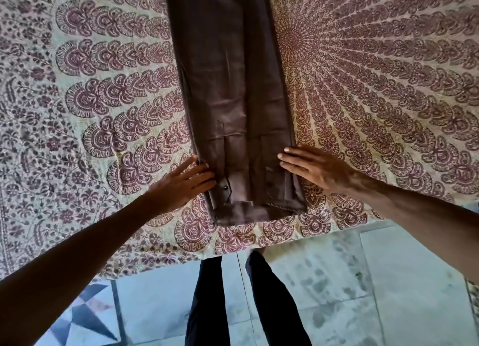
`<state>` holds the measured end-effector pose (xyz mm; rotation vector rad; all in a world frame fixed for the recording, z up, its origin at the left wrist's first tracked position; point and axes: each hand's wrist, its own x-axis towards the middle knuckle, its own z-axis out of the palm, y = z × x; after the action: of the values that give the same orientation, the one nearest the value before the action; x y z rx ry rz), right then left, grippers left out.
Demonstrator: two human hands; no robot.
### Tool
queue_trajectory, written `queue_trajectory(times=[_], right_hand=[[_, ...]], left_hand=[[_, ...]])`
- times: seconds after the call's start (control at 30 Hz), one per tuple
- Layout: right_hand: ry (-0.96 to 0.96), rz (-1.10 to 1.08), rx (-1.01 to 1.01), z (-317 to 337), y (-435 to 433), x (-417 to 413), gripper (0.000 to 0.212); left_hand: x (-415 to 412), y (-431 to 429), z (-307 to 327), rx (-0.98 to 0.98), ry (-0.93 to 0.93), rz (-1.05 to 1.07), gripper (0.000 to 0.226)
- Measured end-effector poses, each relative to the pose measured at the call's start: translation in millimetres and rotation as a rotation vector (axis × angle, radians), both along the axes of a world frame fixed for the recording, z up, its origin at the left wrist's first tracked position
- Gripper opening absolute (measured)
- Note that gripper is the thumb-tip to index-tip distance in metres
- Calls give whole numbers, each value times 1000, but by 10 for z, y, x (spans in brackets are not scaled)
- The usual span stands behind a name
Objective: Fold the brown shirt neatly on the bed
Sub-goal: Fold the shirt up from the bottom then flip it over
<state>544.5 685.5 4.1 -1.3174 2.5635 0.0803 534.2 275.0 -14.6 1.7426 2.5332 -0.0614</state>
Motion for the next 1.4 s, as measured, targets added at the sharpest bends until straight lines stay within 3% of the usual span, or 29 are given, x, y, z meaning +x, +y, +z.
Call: queue_trajectory(times=[0.13, 0.27, 0.4, 0.5, 0.6, 0.67, 0.77, 0.83, 0.9, 0.97, 1.03, 1.13, 1.27, 1.4], right_hand=[[-27, -84, -139, -31, -64, 4, 55], [-122, -297, -275, 56, -116, -32, 47], [-514, -660, -497, 468, -360, -485, 6], [-813, -943, -681, 847, -468, -1181, 17], [-941, -1205, -739, 921, -443, -2019, 22], [-979, -1323, -844, 741, -489, -2437, 17], [-1041, -1422, -881, 397, -613, -2712, 21], [-985, -1477, -846, 233, -655, -2707, 23], [-769, -1518, -709, 153, -689, -2708, 17], [-553, -1467, -570, 79, -723, -2666, 41], [-426, -1455, -581, 30, -702, -2625, 44], [-424, -1463, -673, 12, -653, -2601, 40], [-334, -1453, -699, -30, -635, -2617, 42], [-269, -1433, -599, -38, -655, -2618, 35]], left_hand=[[-18, 50, 39, 64, -44, 13, 30], [-20, 138, 122, 224, -268, 246, 21], [-307, 354, 529, 626, -739, 776, 17], [-853, 507, 727, 1000, -931, 1037, 18], [-1601, 563, 771, 1327, -1190, 1143, 26], [-2048, 587, 710, 1295, -1313, 1330, 18], [-2461, 575, 489, 965, -1434, 1569, 28], [-2576, 545, 351, 830, -1380, 1671, 40], [-2620, 503, 257, 709, -1210, 1671, 40], [-2632, 489, 221, 609, -1043, 1606, 40], [-2651, 504, 209, 577, -925, 1577, 38], [-2654, 543, 259, 554, -809, 1568, 27], [-2697, 598, 237, 537, -704, 1571, 31], [-2708, 595, 206, 534, -509, 1556, 19]])
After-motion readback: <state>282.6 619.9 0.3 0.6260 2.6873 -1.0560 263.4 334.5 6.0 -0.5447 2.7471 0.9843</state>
